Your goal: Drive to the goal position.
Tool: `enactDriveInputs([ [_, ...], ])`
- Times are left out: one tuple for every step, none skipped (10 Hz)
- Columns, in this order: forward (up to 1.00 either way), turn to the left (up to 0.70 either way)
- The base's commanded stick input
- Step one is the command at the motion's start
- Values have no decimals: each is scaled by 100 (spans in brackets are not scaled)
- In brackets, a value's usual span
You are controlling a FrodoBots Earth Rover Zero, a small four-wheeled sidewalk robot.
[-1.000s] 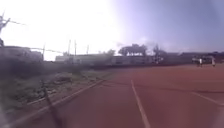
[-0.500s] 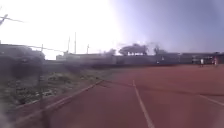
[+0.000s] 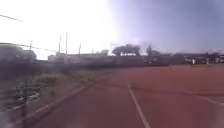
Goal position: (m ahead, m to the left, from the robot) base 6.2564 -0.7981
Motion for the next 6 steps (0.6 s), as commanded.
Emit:
enactDriveInputs([
  [50, 0],
  [50, 0],
  [50, 0],
  [50, 0],
  [50, 0],
  [50, 0],
])
